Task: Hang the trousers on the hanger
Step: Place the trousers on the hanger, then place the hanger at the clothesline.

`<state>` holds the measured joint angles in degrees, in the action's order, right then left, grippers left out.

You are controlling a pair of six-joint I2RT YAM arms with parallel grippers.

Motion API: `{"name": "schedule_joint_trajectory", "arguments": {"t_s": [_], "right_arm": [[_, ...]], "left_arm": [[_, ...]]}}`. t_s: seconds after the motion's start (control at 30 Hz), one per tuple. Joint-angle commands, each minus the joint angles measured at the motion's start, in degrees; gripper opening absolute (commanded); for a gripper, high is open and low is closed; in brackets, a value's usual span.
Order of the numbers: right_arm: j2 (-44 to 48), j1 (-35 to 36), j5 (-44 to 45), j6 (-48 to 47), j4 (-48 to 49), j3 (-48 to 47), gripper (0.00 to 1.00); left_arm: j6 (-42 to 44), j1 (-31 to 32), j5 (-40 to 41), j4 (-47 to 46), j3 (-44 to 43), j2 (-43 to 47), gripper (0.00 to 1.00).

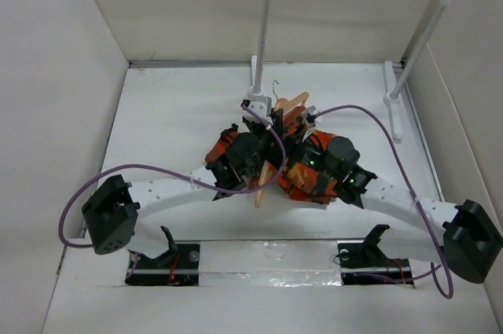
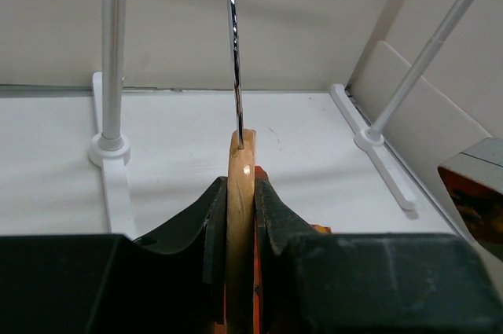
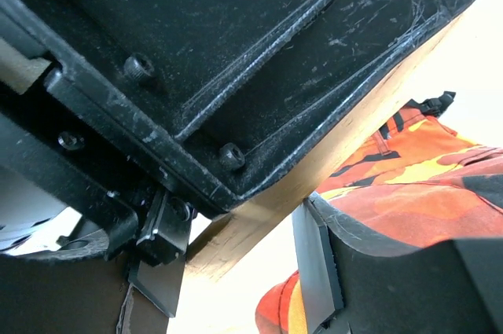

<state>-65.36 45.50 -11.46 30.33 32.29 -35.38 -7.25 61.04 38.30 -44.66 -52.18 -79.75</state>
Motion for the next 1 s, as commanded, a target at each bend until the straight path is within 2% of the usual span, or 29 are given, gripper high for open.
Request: {"name": "schedule_joint_trajectory", "arguments": {"t_s": [0.0, 0.1, 0.13, 0.17, 0.2, 0.33, 0.47, 0.6, 0.7, 0.97], "right_arm": [[2.34, -2.16, -1.19, 3.50, 6.55, 1.36, 0.00], [4.45, -4.36, -2.15, 5.09, 8.04, 2.24, 0.00], [4.89, -4.88, -2.51, 5.27, 8.22, 2.50, 0.00], [5.68, -5.59, -2.95, 5.36, 8.14, 2.33, 0.00], [6.03, -5.59, -3.21, 5.10, 7.35, 1.98, 0.00], [6.39, -4.98, -2.95, 2.81, 3.05, 0.22, 0.00], [6.74, -4.98, -2.25, 3.16, 4.61, 1.27, 0.00], [8.32, -7.61, -5.14, 2.55, 3.57, -0.13, 0.00], [10.34, -10.59, -6.81, 2.10, 0.84, -3.11, 0.00], [10.08, -22.45, -16.74, 6.67, 4.43, -9.70, 0.00]], "left_arm": [[-2.51, 1.10, -6.56, -11.94, -2.04, 5.74, 0.12], [-2.69, 1.10, -8.24, -13.34, -1.08, 6.71, 0.26], [-2.77, 1.10, -8.33, -13.69, -0.82, 6.88, 0.24], [-2.77, 1.10, -8.42, -13.96, -0.73, 7.06, 0.15], [-2.69, 1.10, -7.64, -13.87, -0.81, 7.15, 0.00], [-3.04, 1.10, -7.54, -14.22, -0.46, 6.88, 0.00], [-3.30, 1.10, -7.54, -13.35, -0.20, 7.41, 0.00], [-2.51, 1.10, -7.19, -12.99, 0.50, 9.86, 0.31], [-2.16, 1.10, -7.02, -13.34, 1.64, 12.85, 0.45], [-2.86, 0.58, -5.96, -13.34, 6.83, 20.76, 0.53]]}}
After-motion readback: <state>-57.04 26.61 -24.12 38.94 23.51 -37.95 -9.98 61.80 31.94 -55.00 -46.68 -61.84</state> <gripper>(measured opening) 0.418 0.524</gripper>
